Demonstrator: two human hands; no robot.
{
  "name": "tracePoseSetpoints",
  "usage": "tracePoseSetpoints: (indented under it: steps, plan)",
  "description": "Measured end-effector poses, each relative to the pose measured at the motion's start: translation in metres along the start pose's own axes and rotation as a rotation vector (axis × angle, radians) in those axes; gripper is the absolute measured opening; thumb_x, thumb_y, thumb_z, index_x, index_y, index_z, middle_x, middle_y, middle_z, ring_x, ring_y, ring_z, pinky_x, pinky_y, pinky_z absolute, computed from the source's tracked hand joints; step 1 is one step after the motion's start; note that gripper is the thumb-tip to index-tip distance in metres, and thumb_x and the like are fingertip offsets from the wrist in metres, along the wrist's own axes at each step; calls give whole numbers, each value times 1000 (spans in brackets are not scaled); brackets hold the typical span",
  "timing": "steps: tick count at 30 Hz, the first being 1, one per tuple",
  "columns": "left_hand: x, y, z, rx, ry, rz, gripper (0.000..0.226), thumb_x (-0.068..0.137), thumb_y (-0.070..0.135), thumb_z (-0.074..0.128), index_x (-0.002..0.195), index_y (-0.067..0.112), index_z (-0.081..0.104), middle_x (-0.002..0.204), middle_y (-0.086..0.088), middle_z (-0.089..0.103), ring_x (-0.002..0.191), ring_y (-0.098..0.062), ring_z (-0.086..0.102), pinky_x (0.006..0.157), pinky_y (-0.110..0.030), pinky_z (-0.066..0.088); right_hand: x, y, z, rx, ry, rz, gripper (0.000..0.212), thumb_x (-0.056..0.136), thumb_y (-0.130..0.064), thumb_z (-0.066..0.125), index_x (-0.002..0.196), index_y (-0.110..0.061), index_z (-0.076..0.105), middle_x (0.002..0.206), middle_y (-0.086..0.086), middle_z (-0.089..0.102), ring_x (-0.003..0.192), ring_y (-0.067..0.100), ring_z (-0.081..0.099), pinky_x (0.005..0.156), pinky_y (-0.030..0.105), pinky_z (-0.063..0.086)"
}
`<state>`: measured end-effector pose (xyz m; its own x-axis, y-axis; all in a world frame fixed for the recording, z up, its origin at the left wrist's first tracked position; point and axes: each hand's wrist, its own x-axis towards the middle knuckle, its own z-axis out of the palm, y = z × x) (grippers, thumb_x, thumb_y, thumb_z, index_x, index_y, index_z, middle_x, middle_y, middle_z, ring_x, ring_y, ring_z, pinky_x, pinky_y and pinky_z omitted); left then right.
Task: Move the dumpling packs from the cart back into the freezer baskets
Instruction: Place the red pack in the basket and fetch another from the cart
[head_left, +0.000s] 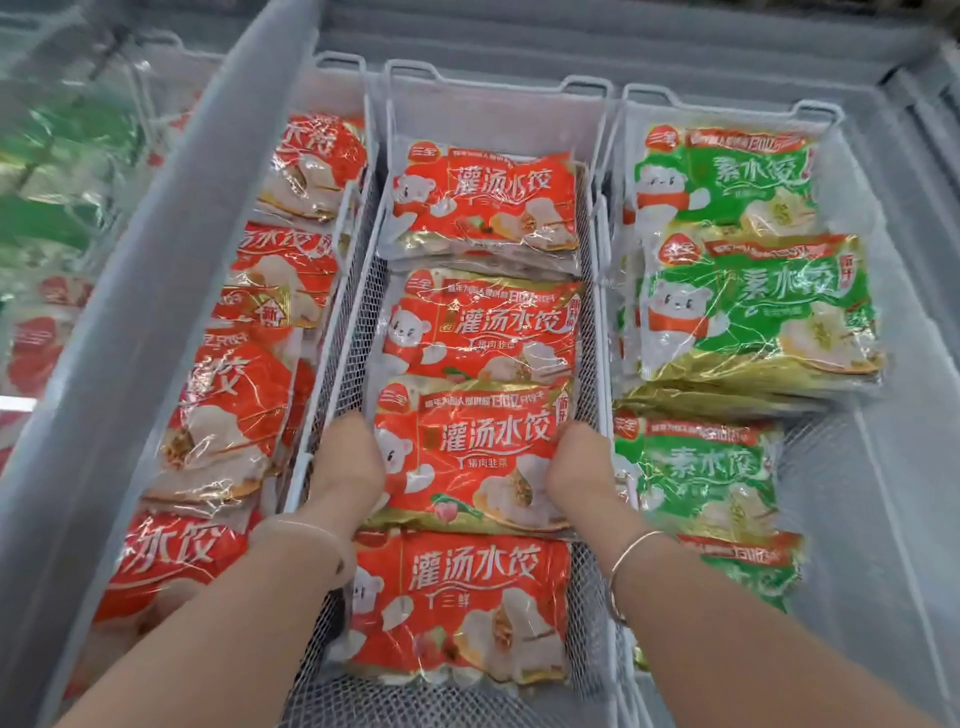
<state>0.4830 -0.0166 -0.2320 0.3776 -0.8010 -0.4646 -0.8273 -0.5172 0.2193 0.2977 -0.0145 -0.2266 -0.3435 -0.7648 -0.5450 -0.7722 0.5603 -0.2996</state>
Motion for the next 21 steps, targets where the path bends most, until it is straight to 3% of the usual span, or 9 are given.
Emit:
tracePoseSetpoints:
  steps: [3,7,10,14,19,21]
  plan:
    - [3,-1,6,-52,-13,4,30,91,-11,35,114,-11,54,120,-26,58,114,-39,57,92,-42,47,2,2,4,-32,-64,-4,30,91,1,44,118,-1,57,121,18,61,113,33,58,92,36,47]
    - [-5,-1,0,-90,-36,57,57,90,-11,40,144,-3,23,141,-24,39,130,-35,42,106,-41,39,-10,0,-5,-111,-152,-48,33,91,-1,47,123,-2,54,127,17,57,117,30,56,95,33,46]
    - [-17,8,-21,-101,-23,126,54,89,-9,42,141,1,28,138,-21,39,125,-36,45,103,-42,41,-23,-5,-19,-102,-155,-95,34,87,-4,54,120,-4,56,124,15,58,114,28,57,96,32,46]
    - [-51,45,-76,-205,2,264,42,95,4,41,137,6,36,135,-16,46,114,-36,54,94,-45,49,-57,-15,-79,9,5,-156,33,90,-3,51,122,-2,54,124,17,60,115,31,57,95,34,47]
    - [-119,116,-137,-223,106,479,42,96,5,43,138,5,37,137,-16,48,122,-33,50,101,-42,43,-106,-11,-175,182,207,-186,35,90,-7,54,124,-1,46,122,20,57,108,34,60,90,38,51]
    - [-151,148,-152,-250,104,568,44,95,3,43,139,5,37,139,-14,46,126,-32,47,104,-41,38,-132,5,-216,228,316,-196,37,92,-9,53,126,0,44,125,20,55,114,34,56,91,37,46]
